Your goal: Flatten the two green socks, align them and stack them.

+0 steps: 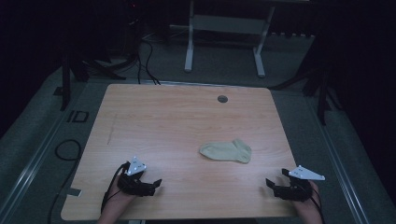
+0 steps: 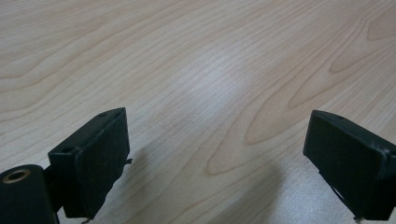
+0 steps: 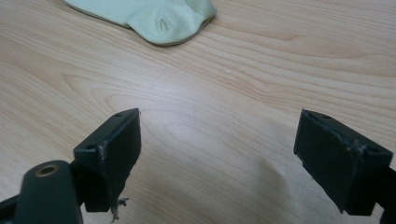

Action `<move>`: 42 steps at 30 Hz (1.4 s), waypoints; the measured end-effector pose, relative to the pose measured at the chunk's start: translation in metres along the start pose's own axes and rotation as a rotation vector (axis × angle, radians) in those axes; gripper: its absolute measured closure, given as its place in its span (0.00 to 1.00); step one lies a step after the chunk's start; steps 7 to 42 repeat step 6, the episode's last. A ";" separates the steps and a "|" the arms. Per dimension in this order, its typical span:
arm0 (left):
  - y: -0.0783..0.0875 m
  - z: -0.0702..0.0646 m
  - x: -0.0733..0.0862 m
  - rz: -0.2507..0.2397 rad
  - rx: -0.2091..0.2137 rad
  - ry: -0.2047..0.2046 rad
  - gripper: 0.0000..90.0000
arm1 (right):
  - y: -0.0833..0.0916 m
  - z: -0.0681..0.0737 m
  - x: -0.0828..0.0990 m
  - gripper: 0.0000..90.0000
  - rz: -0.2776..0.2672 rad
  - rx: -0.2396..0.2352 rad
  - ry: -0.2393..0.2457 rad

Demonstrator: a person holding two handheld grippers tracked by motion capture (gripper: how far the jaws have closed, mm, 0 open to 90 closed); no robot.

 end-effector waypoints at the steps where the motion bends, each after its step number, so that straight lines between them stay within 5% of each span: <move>1: 0.000 0.000 0.000 0.003 0.000 -0.004 0.08 | 0.000 0.000 0.000 0.17 0.004 0.001 0.001; 42: 0.000 -0.001 0.000 -0.003 -0.001 -0.003 0.08 | -0.001 0.000 0.000 0.16 0.001 -0.007 0.005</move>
Point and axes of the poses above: each handheld gripper's, and its own axes: y roughly backward along the jaws, x roughly out of its underside, z roughly to its left, the point moved 2 cm from there along -y, roughly forward along the jaws, and after that the axes turned 15 degrees about -y, right-handed, at the moved point
